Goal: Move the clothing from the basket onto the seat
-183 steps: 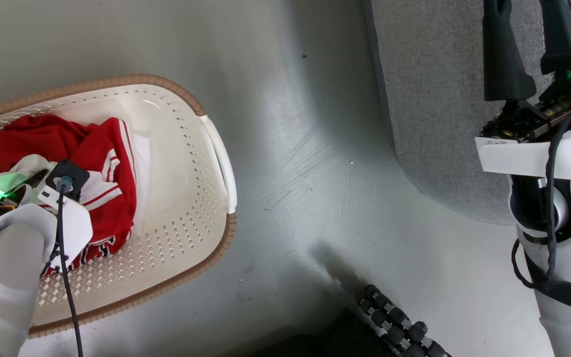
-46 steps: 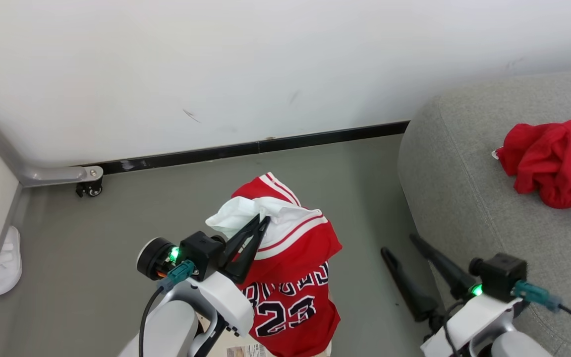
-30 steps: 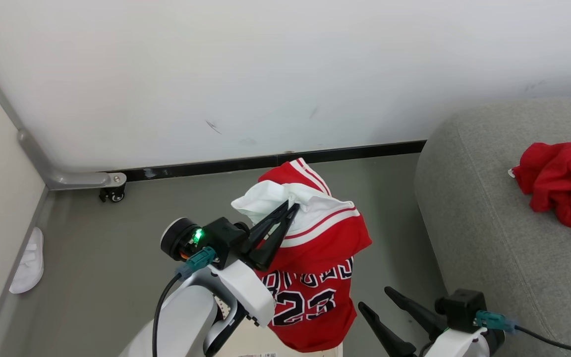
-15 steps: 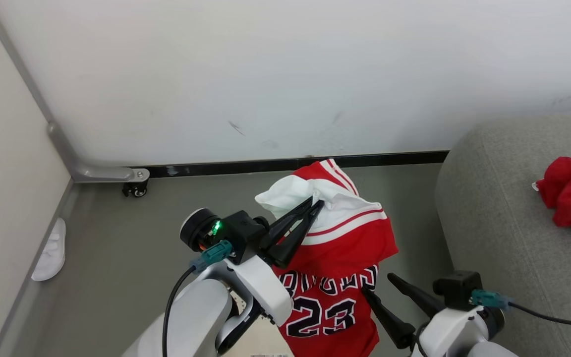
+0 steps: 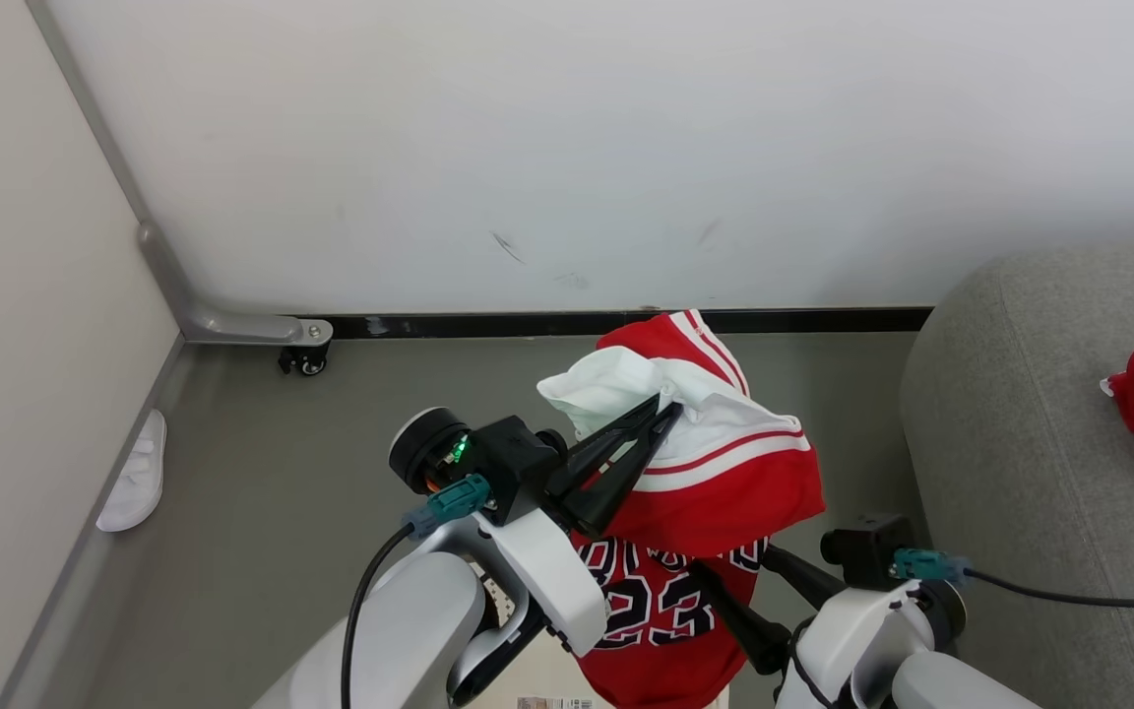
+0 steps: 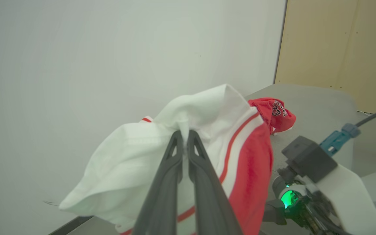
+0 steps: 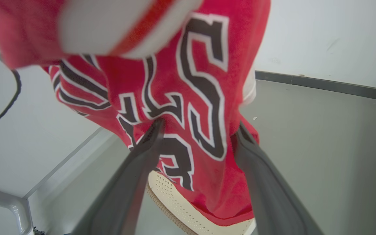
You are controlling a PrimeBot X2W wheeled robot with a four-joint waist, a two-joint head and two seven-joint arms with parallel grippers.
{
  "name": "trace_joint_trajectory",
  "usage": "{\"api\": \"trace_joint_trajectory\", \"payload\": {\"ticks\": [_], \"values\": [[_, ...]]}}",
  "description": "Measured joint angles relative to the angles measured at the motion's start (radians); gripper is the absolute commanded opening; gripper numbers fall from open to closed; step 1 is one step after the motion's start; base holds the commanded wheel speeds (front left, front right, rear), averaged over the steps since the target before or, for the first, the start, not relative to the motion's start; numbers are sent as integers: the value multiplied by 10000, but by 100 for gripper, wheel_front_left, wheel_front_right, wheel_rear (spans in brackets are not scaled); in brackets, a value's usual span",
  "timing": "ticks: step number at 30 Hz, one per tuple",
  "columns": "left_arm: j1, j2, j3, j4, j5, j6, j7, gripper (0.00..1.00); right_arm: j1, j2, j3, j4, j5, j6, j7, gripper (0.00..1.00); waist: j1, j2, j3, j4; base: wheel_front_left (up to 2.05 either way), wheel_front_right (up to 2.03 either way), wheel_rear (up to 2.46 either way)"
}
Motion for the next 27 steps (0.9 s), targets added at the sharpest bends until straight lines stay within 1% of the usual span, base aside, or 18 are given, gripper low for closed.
{"api": "trace_joint_trajectory", "payload": {"ticks": [7,11,12,13,14,21,27], "values": [[-142,-2,-228,-167,-142,0,2,0,-424,79,138,341,224,-2,0,100,0,0,22,180,0,0,0],[-155,2,-299,-213,-209,0,2,0,-576,117,407,575,324,0,0,100,0,0,24,271,0,0,0],[-155,4,-318,-215,-219,0,2,0,-576,128,454,604,349,0,0,50,0,0,24,291,0,0,0],[-155,4,-336,-221,-226,0,2,0,-577,151,483,625,397,0,0,31,0,0,25,311,0,0,0],[-155,4,-355,-224,-259,0,2,0,-580,176,506,640,397,0,0,0,0,0,25,327,0,0,0],[-155,71,-322,-211,-466,0,4,0,-794,291,673,671,600,-2,0,0,0,0,41,360,0,0,0],[-139,382,-21,6,-556,15,4,0,-985,134,270,531,610,0,0,0,0,0,43,271,0,0,0]]}}
